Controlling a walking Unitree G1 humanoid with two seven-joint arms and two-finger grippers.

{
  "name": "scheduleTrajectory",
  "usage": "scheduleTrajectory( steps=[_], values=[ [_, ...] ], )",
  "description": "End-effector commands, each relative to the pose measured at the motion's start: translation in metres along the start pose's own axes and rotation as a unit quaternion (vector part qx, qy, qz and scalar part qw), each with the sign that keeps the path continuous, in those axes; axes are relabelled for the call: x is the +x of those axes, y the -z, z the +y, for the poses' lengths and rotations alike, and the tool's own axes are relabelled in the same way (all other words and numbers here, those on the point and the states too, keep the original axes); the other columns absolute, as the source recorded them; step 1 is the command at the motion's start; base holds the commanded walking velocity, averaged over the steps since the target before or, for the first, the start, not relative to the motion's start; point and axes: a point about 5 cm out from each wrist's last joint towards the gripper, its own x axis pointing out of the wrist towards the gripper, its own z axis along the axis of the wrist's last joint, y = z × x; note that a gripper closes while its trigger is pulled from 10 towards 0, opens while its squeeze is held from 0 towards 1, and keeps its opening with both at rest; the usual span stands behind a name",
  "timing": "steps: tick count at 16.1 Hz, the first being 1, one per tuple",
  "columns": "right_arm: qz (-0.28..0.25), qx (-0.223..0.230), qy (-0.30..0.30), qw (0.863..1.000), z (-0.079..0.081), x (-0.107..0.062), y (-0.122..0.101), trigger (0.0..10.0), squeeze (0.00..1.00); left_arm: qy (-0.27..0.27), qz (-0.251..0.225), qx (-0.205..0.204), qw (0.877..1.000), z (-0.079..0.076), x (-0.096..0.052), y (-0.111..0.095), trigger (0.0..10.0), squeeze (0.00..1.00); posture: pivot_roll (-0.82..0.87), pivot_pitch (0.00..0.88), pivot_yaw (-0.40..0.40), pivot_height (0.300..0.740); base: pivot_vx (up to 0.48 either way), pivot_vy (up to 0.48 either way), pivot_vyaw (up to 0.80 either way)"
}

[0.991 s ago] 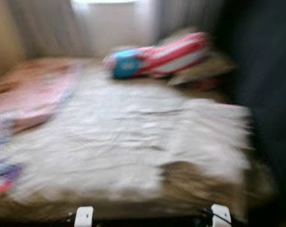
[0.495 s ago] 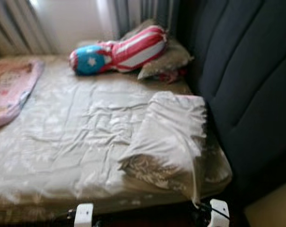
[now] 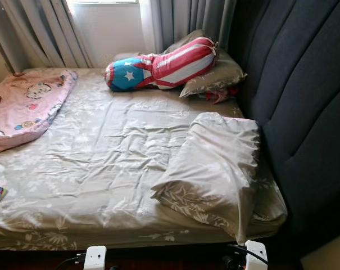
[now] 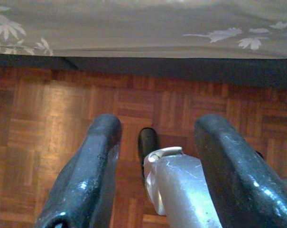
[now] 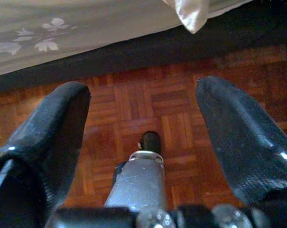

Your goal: Clean up the room

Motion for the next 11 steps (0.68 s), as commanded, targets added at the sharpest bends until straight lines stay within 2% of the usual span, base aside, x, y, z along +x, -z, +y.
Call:
scheduleTrajectory(
  steps=[1,11],
  values=[
    [-0.005,0.003,0.002,1.000,0.0004,0.0005,-0.0024,10.0,0.00,-0.002,0.002,-0.005,1.000,0.0012,0.0003,-0.0007,10.0,0.00,0.04,0.000,-0.026,0.740,0.000,0.000,0.00],
    [-0.002,-0.004,-0.005,1.000,0.0028,0.0006,-0.0014,10.0,0.00,-0.001,0.001,-0.007,1.000,0.0006,0.0004,-0.0010,10.0,0.00,0.04,0.000,-0.028,0.740,0.270,0.000,0.00]
  ],
)
